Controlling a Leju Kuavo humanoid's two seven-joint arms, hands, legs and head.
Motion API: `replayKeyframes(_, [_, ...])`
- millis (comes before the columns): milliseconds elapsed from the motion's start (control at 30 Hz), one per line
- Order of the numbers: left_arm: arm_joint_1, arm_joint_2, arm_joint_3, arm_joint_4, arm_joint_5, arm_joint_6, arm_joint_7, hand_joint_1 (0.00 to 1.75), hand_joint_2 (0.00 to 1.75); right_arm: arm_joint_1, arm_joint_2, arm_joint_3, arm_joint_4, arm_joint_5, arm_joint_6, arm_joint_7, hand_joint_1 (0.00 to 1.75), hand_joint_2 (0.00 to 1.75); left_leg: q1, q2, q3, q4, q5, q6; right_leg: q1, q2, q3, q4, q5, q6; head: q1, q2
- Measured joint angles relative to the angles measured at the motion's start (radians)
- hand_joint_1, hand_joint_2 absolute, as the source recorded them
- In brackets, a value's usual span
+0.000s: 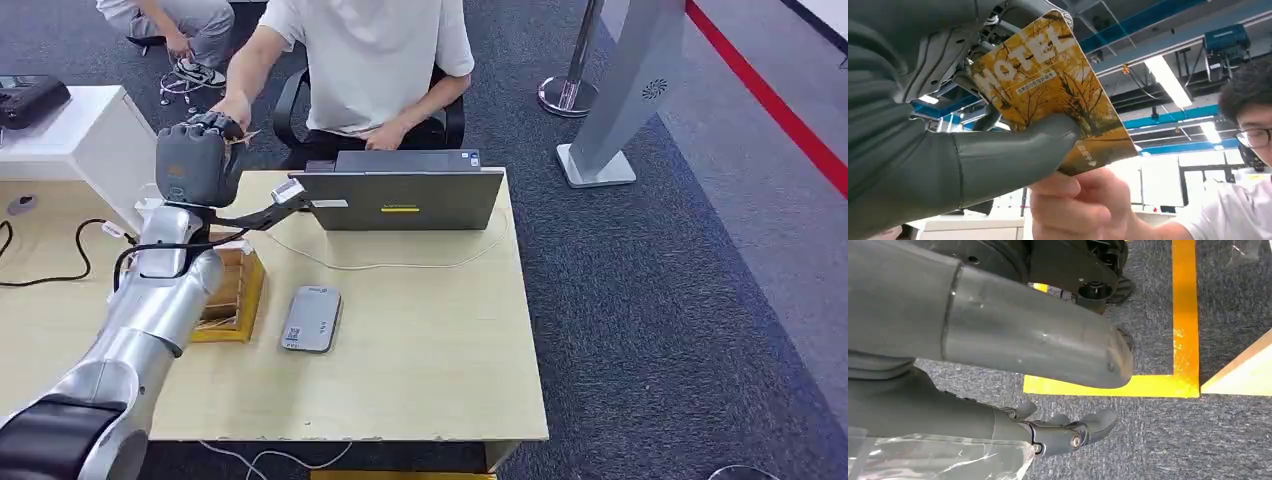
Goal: Pass the card to the sensor for recognition and then transmit it.
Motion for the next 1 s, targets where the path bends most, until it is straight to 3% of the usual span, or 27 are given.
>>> replayKeyframes(200, [0.008, -0.001, 0.0, 0.003, 0.075, 0.01, -0.053, 1.75, 1.75, 0.0, 0.008, 0.008, 0.0, 0.014, 0.009, 0.008, 0.0, 0.0, 0.0, 0.0, 0.0, 0.0, 0.0, 0.0, 0.0, 0.0, 0.0, 0.0, 0.0, 0.0, 0.0, 0.0])
replayKeyframes(367, [0.089, -0.008, 0.0, -0.086, 0.115, 0.008, -0.08, 1.75, 1.75, 0.006, 0.015, 0.008, 0.0, 0.012, 0.006, 0.005, 0.0, 0.0, 0.0, 0.0, 0.0, 0.0, 0.0, 0.0, 0.0, 0.0, 0.0, 0.0, 0.0, 0.0, 0.0, 0.0])
replayKeyframes(700, [0.481, 0.007, -0.083, -0.609, 0.132, -0.055, -0.095, 1.75, 1.75, 0.036, 0.019, -0.009, 0.0, -0.019, -0.018, -0.035, 0.0, 0.0, -0.001, 0.0, -0.002, 0.0, -0.003, 0.002, 0.0, 0.0, -0.001, -0.001, -0.003, 0.002, 0.0, 0.0])
replayKeyframes(833, [0.578, 0.033, -0.104, -0.715, 0.101, -0.13, -0.048, 1.75, 1.75, 0.05, 0.019, -0.017, 0.002, -0.022, -0.023, -0.035, 0.0, 0.0, 0.0, 0.0, -0.002, 0.0, -0.003, 0.003, 0.0, -0.001, -0.001, -0.001, -0.004, 0.003, 0.0, 0.0])
replayKeyframes(1000, [0.586, 0.057, -0.106, -0.712, 0.045, -0.304, 0.075, 1.75, 1.75, 0.056, 0.019, -0.032, 0.003, -0.019, -0.018, -0.036, 0.0, 0.0, 0.0, 0.0, -0.002, 0.0, -0.003, 0.003, 0.0, -0.001, -0.001, -0.001, -0.004, 0.003, 0.0, 0.0])
